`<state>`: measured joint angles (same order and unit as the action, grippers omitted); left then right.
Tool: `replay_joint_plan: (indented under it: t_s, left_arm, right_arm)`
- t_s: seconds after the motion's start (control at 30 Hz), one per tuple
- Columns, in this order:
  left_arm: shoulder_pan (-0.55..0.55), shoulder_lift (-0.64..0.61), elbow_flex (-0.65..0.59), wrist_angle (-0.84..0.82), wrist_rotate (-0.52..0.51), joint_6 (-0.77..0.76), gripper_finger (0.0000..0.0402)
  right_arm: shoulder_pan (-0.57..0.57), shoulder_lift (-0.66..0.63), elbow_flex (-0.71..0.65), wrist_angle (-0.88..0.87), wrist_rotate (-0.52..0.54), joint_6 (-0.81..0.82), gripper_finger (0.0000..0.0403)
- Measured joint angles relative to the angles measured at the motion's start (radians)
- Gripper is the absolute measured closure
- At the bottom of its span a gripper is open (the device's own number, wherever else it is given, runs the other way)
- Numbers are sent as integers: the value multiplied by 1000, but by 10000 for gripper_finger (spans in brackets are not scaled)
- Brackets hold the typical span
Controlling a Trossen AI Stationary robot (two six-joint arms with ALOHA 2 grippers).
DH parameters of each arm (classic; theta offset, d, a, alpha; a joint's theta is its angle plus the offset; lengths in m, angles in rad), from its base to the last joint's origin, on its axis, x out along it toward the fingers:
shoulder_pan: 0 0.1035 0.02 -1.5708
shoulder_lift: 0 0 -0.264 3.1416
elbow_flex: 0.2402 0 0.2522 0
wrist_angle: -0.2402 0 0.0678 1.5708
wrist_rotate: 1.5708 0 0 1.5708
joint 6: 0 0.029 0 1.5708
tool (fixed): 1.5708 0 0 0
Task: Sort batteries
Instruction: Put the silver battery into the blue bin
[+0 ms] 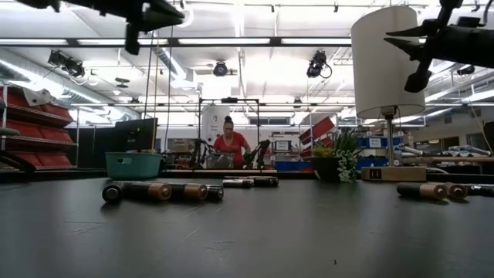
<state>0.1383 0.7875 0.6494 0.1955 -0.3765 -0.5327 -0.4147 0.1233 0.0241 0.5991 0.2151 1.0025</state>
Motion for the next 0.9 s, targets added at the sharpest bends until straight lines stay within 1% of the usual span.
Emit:
replay_joint_plan:
  t_s: [0.1,0.2,0.33,0.43,0.5,0.63,0.73,0.9]
  left_arm:
    - [-1,74,50,-4,72,6,334]
    - [0,145,107,-5,130,50,334]
    - [0,224,175,-6,146,83,334]
    - [13,273,213,-11,146,85,334]
    - [30,303,238,-25,169,77,334]
    - [56,364,310,-199,260,69,334]
    - [65,410,374,-340,301,97,335]
    - [72,480,465,-468,389,161,335]
  right_arm:
    - [1,20,21,-3,-14,0,382]
    - [1,42,49,-39,-38,-10,382]
    - [1,75,96,-104,-62,-31,382]
    - [1,106,145,-197,-87,-49,383]
    - [1,129,181,-265,-109,-87,384]
    - [1,173,252,-372,-146,-181,385]
    - [1,196,286,-435,-161,-240,385]
    - [1,212,289,-452,-163,-266,386]
